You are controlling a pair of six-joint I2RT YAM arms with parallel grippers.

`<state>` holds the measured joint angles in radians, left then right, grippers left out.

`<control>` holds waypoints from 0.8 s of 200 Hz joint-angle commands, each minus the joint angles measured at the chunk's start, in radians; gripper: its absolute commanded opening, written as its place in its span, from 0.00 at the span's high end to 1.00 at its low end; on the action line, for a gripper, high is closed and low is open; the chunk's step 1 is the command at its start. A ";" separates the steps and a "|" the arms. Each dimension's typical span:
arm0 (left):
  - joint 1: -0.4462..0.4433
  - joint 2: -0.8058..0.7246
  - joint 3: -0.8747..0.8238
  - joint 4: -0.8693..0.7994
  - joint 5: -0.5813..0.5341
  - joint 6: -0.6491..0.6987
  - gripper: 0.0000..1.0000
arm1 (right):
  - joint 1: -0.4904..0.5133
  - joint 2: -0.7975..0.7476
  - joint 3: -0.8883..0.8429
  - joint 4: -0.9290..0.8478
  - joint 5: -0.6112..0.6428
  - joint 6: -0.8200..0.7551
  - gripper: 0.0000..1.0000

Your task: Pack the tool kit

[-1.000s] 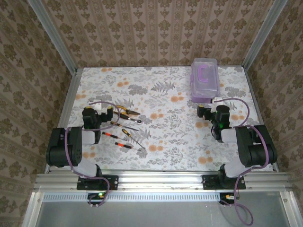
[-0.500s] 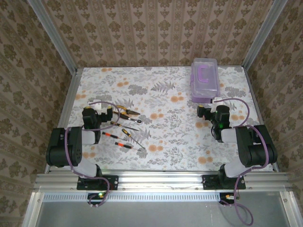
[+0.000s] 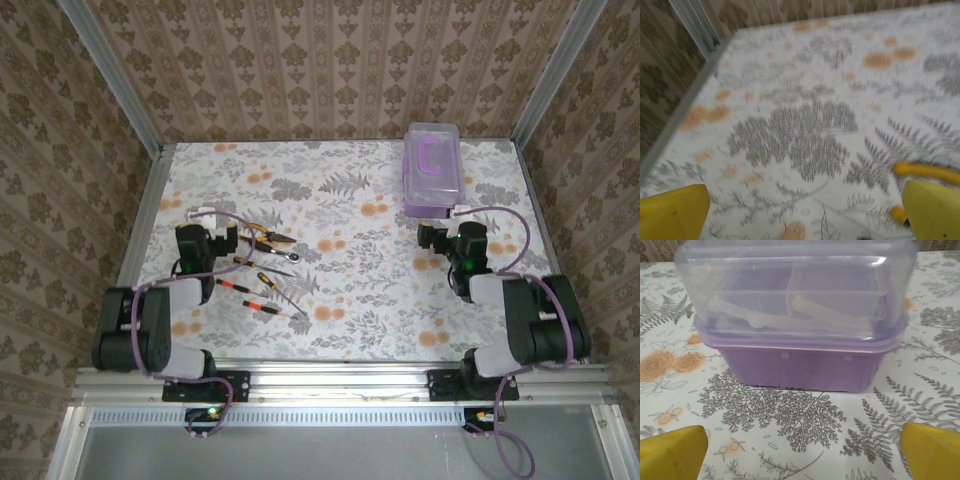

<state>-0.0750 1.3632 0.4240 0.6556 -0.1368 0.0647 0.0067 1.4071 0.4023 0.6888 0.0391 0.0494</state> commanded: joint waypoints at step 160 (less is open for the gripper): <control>-0.020 0.080 0.841 -1.234 0.016 -0.203 0.00 | -0.178 0.786 1.620 -1.348 -0.333 -0.027 0.00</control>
<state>-0.0856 1.4666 1.2686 -0.5365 -0.1333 -0.1246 -0.1749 2.1563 1.9259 -0.4824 -0.1932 0.0353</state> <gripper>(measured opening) 0.999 0.999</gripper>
